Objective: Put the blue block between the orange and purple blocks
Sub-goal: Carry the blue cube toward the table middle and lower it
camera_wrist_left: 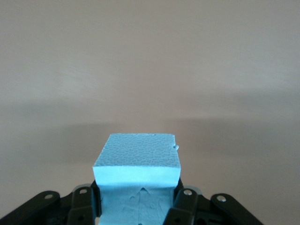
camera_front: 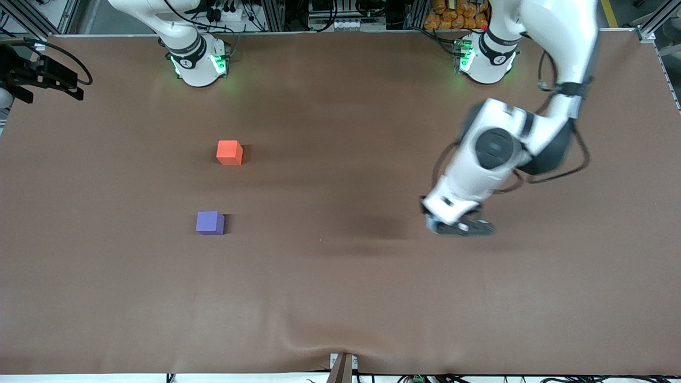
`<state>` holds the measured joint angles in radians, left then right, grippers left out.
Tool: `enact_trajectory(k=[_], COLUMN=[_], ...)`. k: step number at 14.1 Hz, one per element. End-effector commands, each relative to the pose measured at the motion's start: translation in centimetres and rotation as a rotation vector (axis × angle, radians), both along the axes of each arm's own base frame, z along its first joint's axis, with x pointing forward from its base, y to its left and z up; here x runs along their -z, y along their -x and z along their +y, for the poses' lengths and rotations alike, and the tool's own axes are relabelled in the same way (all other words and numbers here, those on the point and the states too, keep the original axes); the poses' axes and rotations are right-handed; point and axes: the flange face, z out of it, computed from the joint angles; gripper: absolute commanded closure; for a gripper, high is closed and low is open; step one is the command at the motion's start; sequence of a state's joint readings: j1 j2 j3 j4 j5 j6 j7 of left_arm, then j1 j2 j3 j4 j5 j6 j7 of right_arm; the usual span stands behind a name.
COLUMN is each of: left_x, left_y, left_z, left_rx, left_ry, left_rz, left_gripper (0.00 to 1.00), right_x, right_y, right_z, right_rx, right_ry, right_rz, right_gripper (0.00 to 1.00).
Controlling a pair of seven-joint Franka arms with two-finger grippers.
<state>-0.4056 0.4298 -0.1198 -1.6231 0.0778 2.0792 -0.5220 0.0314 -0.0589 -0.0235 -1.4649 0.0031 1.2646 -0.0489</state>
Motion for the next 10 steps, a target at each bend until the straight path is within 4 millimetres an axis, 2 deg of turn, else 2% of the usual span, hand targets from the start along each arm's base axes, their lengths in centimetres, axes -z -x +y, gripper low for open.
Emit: enact_trajectory(k=[1, 5, 6, 9, 10], left_x=[2.6, 8.7, 10.0, 12.6, 13.3], left_y=[3.6, 9.7, 10.9, 13.3, 13.7], left_z=[-9.2, -20.7, -22.5, -25.3, -25.7], left_rx=[0.018, 0.002, 0.012, 0.049, 0.053], left_ry=[-0.018, -0.017, -0.004, 0.031, 0.034], left_rz=[0.018, 0.021, 0.014, -0.009, -0.01], left_gripper=[0.95, 0.95, 0.95, 0.9, 0.84], right_x=[-0.3, -0.3, -0.3, -0.3, -0.3], right_y=[0.0, 0.0, 0.0, 0.0, 0.0], right_z=[-0.1, -0.2, -0.1, -0.1, -0.1], right_rx=[0.013, 0.014, 0.013, 0.013, 0.013], right_ry=[0.007, 0.007, 0.007, 0.007, 0.007], right_rz=[0.004, 0.004, 0.006, 0.006, 0.006], right_gripper=[0.0, 0.0, 0.0, 0.0, 0.0])
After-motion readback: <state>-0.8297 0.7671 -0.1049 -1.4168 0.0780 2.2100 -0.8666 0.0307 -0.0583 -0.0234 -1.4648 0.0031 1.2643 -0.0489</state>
